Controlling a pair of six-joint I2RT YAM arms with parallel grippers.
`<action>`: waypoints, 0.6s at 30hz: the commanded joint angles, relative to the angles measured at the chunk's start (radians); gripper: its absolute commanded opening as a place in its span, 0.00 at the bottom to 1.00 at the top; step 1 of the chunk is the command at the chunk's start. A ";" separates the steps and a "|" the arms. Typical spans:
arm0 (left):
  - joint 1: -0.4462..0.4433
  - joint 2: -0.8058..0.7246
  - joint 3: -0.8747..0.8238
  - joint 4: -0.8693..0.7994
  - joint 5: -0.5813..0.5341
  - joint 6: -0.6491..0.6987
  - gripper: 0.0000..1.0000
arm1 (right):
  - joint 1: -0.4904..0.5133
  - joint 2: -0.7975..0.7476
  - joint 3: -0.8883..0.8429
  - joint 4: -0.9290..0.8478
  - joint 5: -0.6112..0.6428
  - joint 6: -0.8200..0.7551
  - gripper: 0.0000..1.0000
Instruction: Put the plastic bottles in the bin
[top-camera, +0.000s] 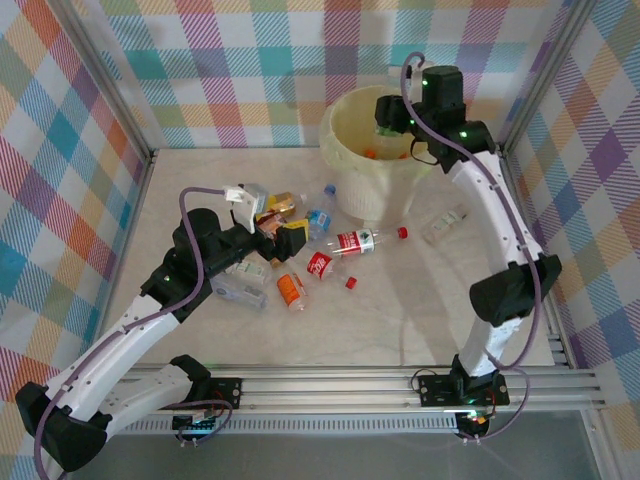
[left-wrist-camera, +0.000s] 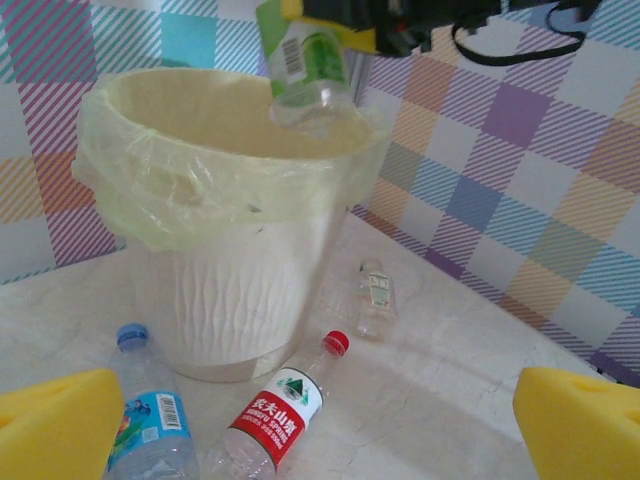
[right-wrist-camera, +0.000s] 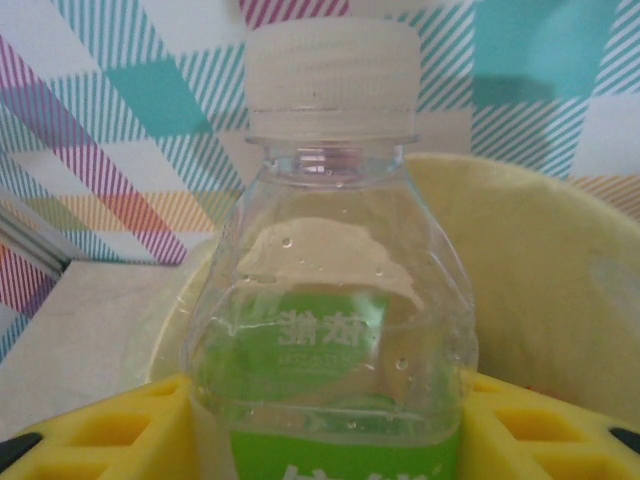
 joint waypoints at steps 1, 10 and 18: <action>-0.012 0.000 0.002 0.022 -0.023 -0.033 1.00 | 0.007 0.062 0.089 -0.107 -0.066 -0.043 0.54; -0.011 0.034 0.010 0.018 -0.029 -0.027 1.00 | 0.005 0.223 0.264 -0.293 -0.213 -0.092 0.55; -0.012 0.042 0.020 0.003 -0.027 -0.034 1.00 | 0.005 0.310 0.353 -0.382 -0.260 -0.107 0.60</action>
